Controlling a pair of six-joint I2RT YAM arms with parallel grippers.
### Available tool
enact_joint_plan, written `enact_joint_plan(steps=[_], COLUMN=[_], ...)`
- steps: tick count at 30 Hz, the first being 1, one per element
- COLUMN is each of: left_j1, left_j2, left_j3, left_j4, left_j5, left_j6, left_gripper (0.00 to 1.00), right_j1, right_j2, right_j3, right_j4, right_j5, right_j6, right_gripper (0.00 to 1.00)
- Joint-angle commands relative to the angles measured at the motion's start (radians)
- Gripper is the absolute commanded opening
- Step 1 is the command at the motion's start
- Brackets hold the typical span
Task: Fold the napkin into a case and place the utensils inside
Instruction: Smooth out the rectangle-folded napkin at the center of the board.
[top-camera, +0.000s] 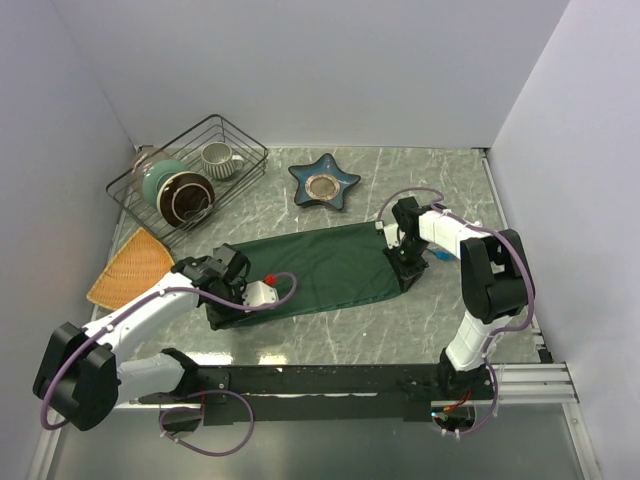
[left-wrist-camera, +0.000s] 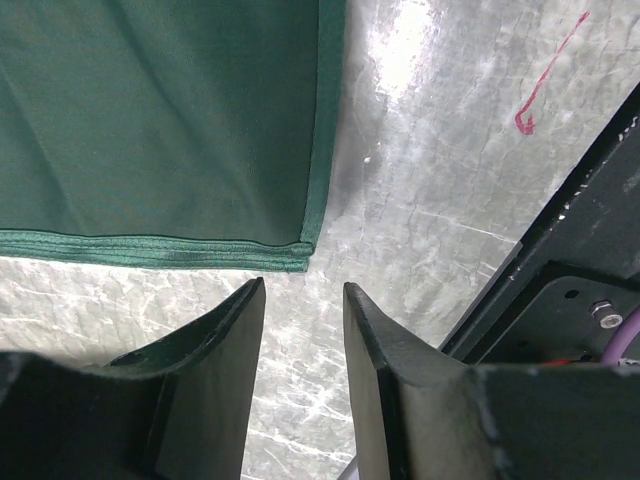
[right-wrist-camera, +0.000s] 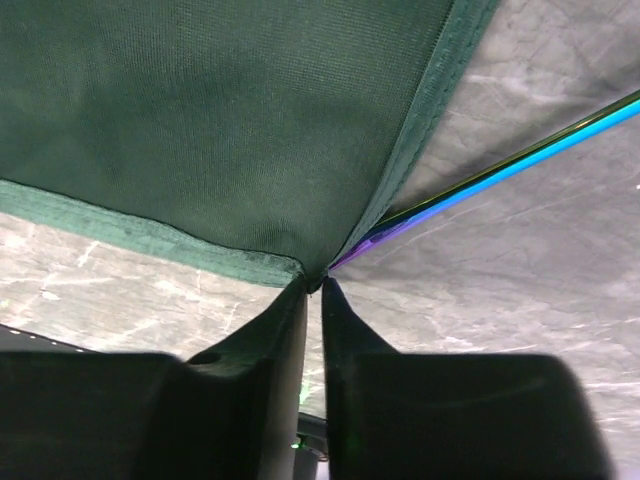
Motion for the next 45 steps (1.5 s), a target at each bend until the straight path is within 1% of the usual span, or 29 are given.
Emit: enact_joint_plan(steps=[1,2,4,8,9,11,13,18,21,28,34,40,45], left_j1=[-0.003,-0.005,-0.003,-0.005,-0.005,-0.008,-0.010,-0.022,-0.045,-0.111,-0.140,-0.161,-0.172], left_j2=[0.011,0.010,0.010,0.014,0.017,0.023,0.029,0.046,0.070,0.127,0.196,0.234,0.259], left_j3=[0.030,0.031,0.036,0.034,0.036,0.034,0.034,0.040,0.034,0.031,0.045,0.043,0.030], left_j4=[-0.002,-0.002,-0.009,-0.010,-0.012,-0.018,-0.021,-0.035,-0.024,-0.004,-0.005,0.010,0.039], left_j5=[-0.013,-0.008,0.004,0.015,0.016,0.018,0.016,0.013,-0.013,-0.065,-0.108,-0.129,-0.179], left_j6=[0.024,0.025,0.027,0.033,0.036,0.034,0.036,0.040,0.025,-0.019,-0.061,-0.099,-0.110], left_gripper=[0.42,0.42,0.41,0.39,0.36,0.33,0.33,0.38,0.40,0.35,0.34,0.29,0.20], right_j1=[-0.007,-0.008,-0.008,-0.008,-0.008,-0.008,-0.008,-0.005,-0.007,-0.007,-0.007,-0.007,-0.005], right_j2=[-0.012,-0.021,-0.032,-0.060,-0.063,-0.071,-0.074,-0.077,-0.074,-0.077,-0.069,-0.063,-0.060], right_j3=[0.042,0.043,0.047,0.054,0.054,0.059,0.066,0.083,0.091,0.090,0.097,0.103,0.102], right_j4=[-0.012,-0.015,-0.024,-0.038,-0.041,-0.044,-0.054,-0.067,-0.070,-0.072,-0.072,-0.077,-0.077], right_j5=[-0.014,-0.016,-0.021,-0.033,-0.034,-0.050,-0.062,-0.070,-0.074,-0.070,-0.068,-0.068,-0.067], right_j6=[0.000,0.000,0.001,0.003,0.004,0.004,0.007,0.009,0.009,0.007,0.007,0.004,0.004], right_gripper=[0.10,0.05,0.00,0.00,0.00,0.00,0.00,0.00,0.00,0.00,0.00,0.00,0.00])
